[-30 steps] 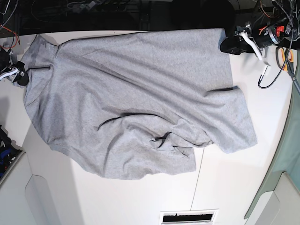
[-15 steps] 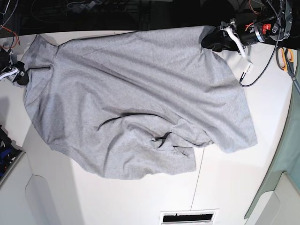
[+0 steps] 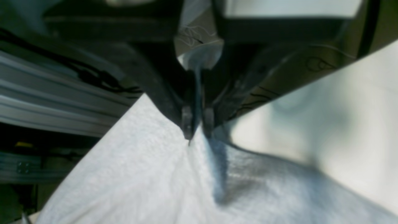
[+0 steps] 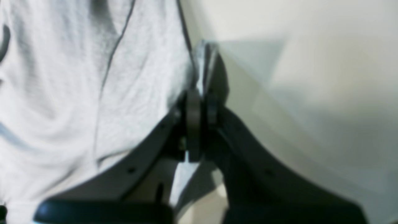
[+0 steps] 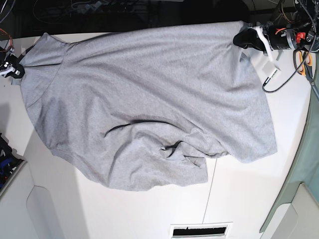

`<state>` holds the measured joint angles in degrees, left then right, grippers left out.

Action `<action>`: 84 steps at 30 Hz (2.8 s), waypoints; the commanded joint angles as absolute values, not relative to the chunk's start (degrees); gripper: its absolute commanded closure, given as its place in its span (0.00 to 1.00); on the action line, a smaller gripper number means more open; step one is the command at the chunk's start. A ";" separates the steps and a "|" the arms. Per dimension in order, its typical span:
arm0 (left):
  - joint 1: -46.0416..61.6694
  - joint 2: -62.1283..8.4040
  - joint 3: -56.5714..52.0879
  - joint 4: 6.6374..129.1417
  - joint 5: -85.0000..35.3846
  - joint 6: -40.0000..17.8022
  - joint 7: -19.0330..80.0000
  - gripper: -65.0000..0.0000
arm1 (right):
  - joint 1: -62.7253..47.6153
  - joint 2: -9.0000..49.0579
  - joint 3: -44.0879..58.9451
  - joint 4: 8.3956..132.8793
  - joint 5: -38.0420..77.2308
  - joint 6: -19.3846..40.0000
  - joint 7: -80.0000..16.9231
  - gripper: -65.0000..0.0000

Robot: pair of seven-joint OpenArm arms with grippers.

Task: Layout the t-shirt on the table in an organized manner, then fold the t-shirt properly
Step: 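Lift the shirt corner with the left gripper and pull it taut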

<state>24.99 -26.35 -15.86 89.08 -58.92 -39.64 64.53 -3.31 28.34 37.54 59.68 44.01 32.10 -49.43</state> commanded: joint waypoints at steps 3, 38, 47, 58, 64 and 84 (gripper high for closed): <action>25.28 -28.27 -17.69 91.77 -62.22 -40.00 65.36 1.00 | -3.14 30.89 42.44 61.67 48.88 32.42 -50.94 1.00; 17.91 -28.42 -18.02 80.60 -51.44 -40.00 50.33 1.00 | 6.39 31.20 36.03 62.28 44.05 33.63 -37.54 1.00; 15.90 -28.45 -18.02 76.31 -51.37 -40.00 50.48 1.00 | 7.92 27.59 29.23 62.28 37.45 32.73 -34.50 1.00; 23.97 -30.85 -18.02 85.19 -63.88 -40.00 59.92 1.00 | 6.81 29.52 35.33 62.30 42.52 32.77 -41.74 1.00; 33.67 -31.14 -18.02 95.70 -65.45 -40.00 60.23 1.00 | 5.04 32.21 38.24 62.30 44.12 32.82 -42.48 1.00; 47.00 -28.75 -17.85 104.92 -69.69 -40.00 66.19 1.00 | 5.08 32.51 38.24 62.30 47.86 33.04 -42.41 1.00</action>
<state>46.28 -28.01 -17.47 104.25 -69.49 -39.70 65.73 4.14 30.61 37.54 61.19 46.76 33.19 -44.62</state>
